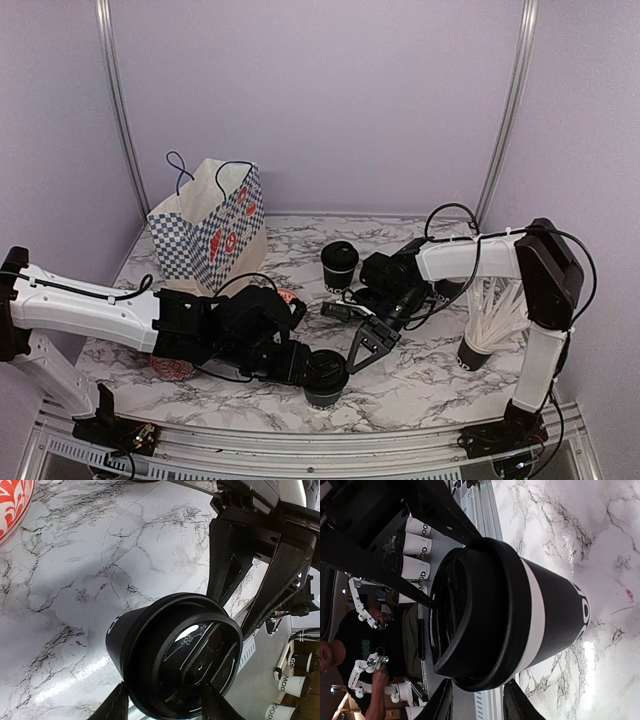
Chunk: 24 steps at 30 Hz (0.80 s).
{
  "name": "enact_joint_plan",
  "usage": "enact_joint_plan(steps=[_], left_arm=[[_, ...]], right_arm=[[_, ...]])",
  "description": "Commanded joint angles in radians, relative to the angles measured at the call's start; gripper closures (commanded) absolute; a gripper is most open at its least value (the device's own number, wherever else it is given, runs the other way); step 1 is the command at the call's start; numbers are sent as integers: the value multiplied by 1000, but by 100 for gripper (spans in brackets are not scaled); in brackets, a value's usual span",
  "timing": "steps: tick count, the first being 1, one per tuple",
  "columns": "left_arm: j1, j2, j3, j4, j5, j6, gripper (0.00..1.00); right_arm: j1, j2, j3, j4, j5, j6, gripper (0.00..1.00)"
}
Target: Pack the takeout coffee
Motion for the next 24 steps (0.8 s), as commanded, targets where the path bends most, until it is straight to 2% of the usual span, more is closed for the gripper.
enact_joint_plan(steps=[1, 12, 16, 24], left_arm=[[-5, 45, 11, 41, 33, 12, 51], [-5, 109, 31, 73, 53, 9, 52], [-5, 125, 26, 73, 59, 3, 53], [-11, 115, -16, 75, 60, -20, 55]], right_arm=[[32, 28, 54, 2, -95, -22, 67], [52, 57, 79, -32, -151, -52, 66], [60, 76, 64, 3, -109, -8, 67], [56, 126, 44, 100, 72, 113, 74]])
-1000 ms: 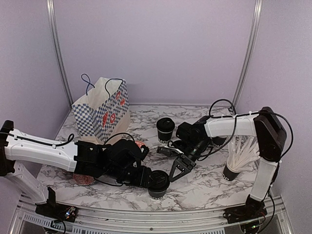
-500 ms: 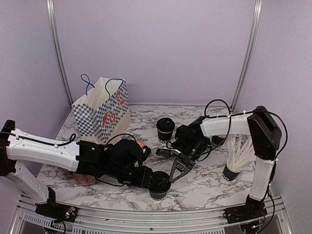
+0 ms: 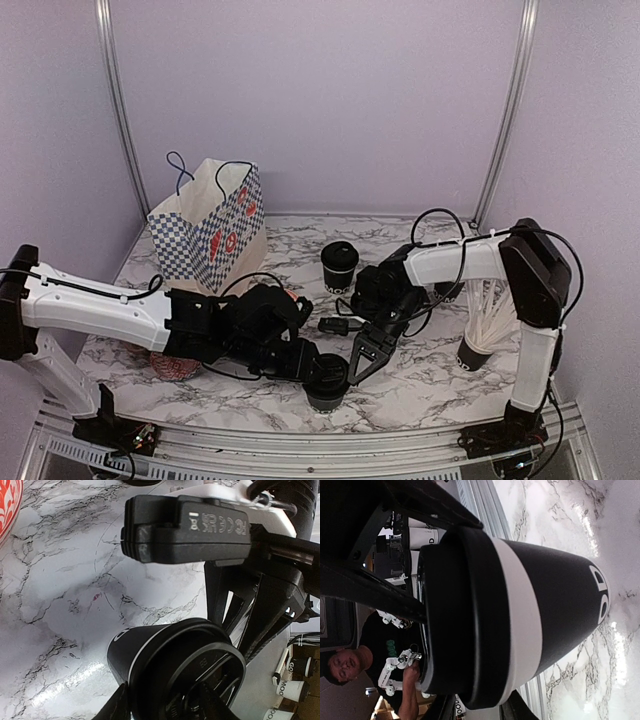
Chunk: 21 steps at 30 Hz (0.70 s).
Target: Pack the takeout coffee
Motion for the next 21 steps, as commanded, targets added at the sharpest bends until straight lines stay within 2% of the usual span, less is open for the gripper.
enact_joint_plan(steps=[1, 7, 12, 14, 18, 21], left_arm=[[-21, 59, -46, 39, 47, -19, 55], [-31, 72, -76, 55, 44, -36, 55], [-25, 56, -100, 44, 1, -45, 56], [-20, 36, -85, 30, -38, -17, 55], [-17, -5, 2, -23, -127, 96, 39], [-17, -26, 65, -55, -199, 161, 28]], right_arm=[[26, 62, 18, 229, 119, 76, 75], [-4, 96, 20, 275, 201, 119, 77], [-48, 69, 57, 347, 370, 184, 79], [-82, 54, 102, 344, 359, 188, 79], [-107, 4, 169, 305, 285, 142, 76], [-108, -47, 169, 297, 239, 119, 68]])
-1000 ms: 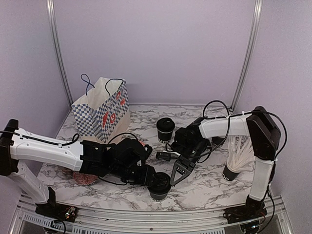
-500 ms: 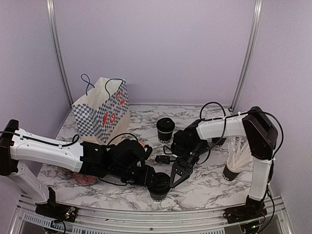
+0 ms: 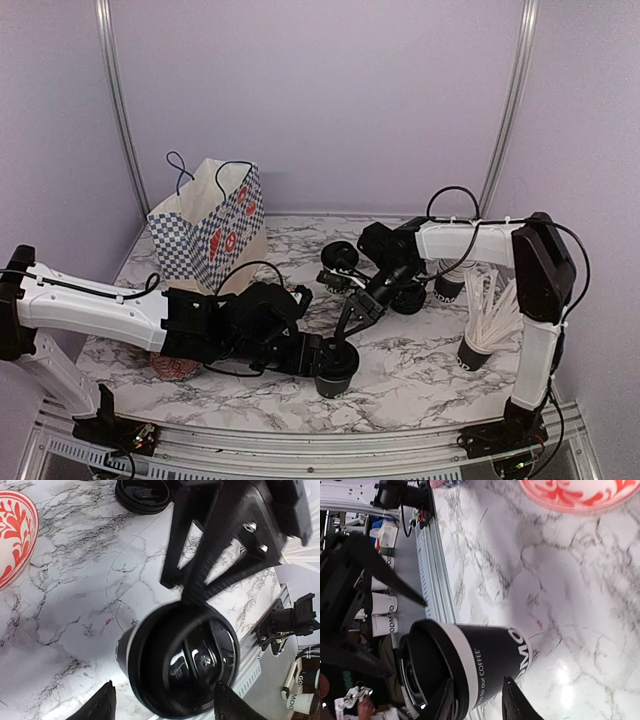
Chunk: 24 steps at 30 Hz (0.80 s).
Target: Pack the takeout coffee
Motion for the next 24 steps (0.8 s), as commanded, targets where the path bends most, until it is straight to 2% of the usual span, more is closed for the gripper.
enact_joint_plan(steps=[1, 5, 11, 15, 19, 24], left_arm=[[-12, -13, 91, -103, -92, 130, 26], [-5, -31, 128, -154, -140, 158, 22], [-2, -102, 105, -187, -188, 155, 21], [3, -119, 38, -156, -128, 64, 31], [3, -122, -38, -31, -17, -39, 37], [9, -136, -126, 118, -17, -84, 42]], right_arm=[[-9, -61, 23, 135, 83, -30, 64], [-10, -125, 41, 104, 148, -74, 55], [-15, -232, 31, 101, 264, -147, 47], [-19, -261, -20, 94, 271, -166, 46], [-19, -264, -76, 83, 261, -182, 48], [-19, -267, -115, 81, 248, -208, 48]])
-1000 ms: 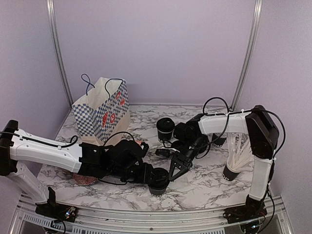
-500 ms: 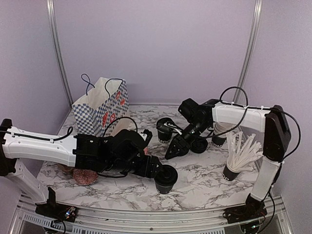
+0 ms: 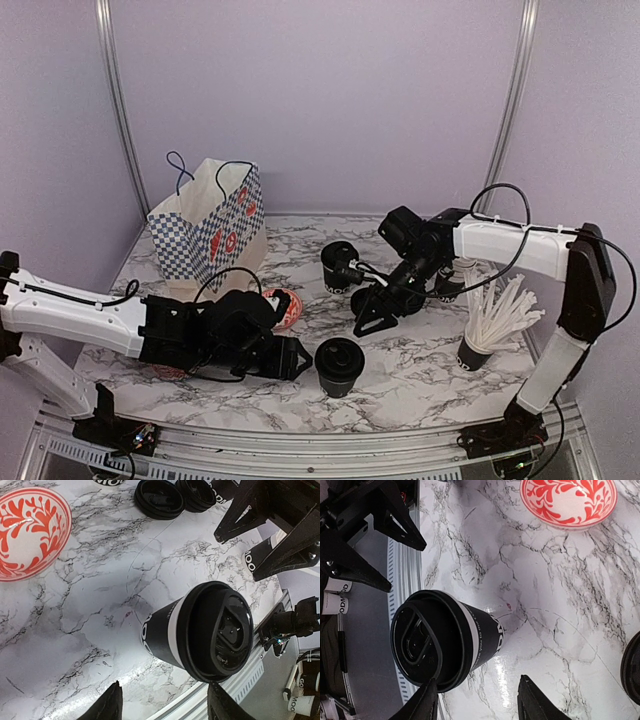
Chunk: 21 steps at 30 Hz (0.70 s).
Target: Pack the takeout coffee
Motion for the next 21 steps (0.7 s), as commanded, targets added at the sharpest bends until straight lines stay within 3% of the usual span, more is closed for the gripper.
enact_joint_plan(steps=[1, 5, 21], left_arm=[[16, -18, -57, 167, 38, -65, 42], [30, 3, -81, 259, 71, -69, 44], [97, 117, -92, 366, 165, -52, 53]], right_arm=[[-6, -5, -18, -5, -5, -44, 48], [-6, 11, -32, -13, -56, -50, 47], [-6, 114, -18, 11, -100, -39, 52]])
